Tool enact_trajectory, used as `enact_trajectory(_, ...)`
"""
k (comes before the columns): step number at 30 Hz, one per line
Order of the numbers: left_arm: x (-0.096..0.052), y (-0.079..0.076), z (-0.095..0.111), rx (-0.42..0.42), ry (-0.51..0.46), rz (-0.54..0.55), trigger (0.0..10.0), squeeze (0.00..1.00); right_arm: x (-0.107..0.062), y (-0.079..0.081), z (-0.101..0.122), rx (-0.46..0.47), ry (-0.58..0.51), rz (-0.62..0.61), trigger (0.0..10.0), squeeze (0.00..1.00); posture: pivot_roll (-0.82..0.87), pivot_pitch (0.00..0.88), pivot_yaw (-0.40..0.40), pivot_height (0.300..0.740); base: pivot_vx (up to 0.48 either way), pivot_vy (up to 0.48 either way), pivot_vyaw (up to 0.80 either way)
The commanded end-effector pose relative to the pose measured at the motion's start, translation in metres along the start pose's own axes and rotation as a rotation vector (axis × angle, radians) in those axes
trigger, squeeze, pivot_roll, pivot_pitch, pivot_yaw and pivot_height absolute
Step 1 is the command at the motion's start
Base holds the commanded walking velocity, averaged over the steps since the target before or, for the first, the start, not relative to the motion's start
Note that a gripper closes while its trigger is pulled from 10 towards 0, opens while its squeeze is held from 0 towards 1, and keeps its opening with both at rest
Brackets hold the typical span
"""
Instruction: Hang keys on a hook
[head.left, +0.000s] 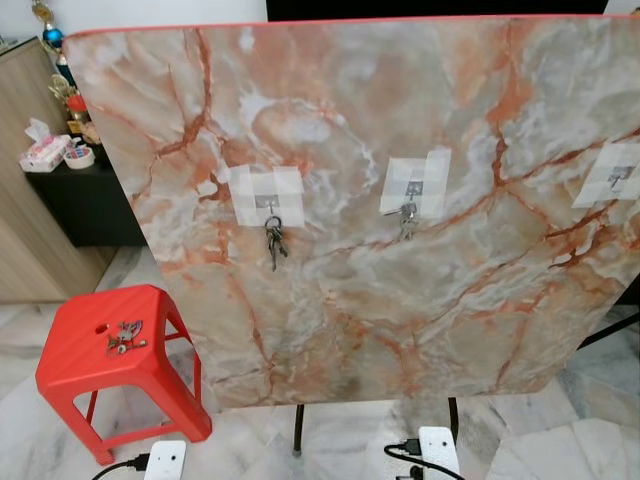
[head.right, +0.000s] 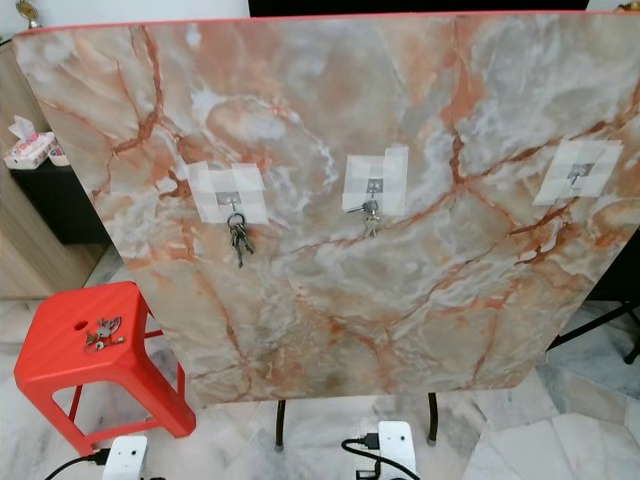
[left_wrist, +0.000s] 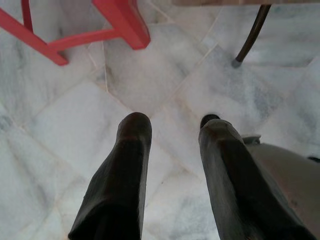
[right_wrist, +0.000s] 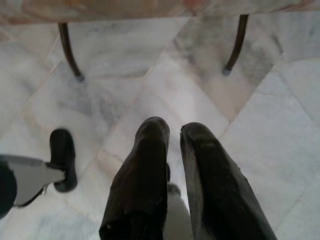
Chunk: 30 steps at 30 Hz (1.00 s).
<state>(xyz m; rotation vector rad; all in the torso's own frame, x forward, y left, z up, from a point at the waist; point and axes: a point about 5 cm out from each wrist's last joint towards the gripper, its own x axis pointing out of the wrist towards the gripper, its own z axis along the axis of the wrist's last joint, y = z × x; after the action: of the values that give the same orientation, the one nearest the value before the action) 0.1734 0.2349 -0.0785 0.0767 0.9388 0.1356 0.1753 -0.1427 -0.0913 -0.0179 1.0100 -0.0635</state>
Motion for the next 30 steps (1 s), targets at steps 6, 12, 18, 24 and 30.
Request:
enact_trajectory(6,0.001,0.005,0.005,0.017,-0.001,-0.002,10.0,0.00,0.000,0.001,0.006,0.068,-0.044,-0.093,10.0,0.00,-0.03,0.000,0.043,0.740,0.000,0.000,0.00)
enact_trajectory(12,0.000,0.009,0.004,0.016,0.002,0.008,10.0,0.00,-0.009,-0.086,0.024,0.099,-0.283,-0.216,10.0,0.00,-0.02,0.000,0.043,0.740,0.000,0.000,0.00)
enact_trajectory(18,0.000,0.010,0.001,0.008,0.009,0.012,10.0,0.00,-0.012,-0.080,0.044,0.135,-0.420,-0.200,10.0,0.00,-0.02,0.000,0.034,0.740,0.000,0.000,0.00)
enact_trajectory(24,-0.001,0.007,-0.004,-0.006,0.013,0.014,10.0,0.00,-0.016,-0.074,0.052,0.118,-0.520,-0.158,10.0,0.00,-0.02,0.000,0.005,0.740,0.000,0.000,0.00)
enact_trajectory(30,-0.002,0.004,-0.006,-0.017,0.012,0.015,10.0,0.00,-0.036,-0.067,0.077,-0.095,-0.782,-0.111,10.0,0.00,-0.02,0.000,-0.009,0.740,0.000,0.000,0.00)
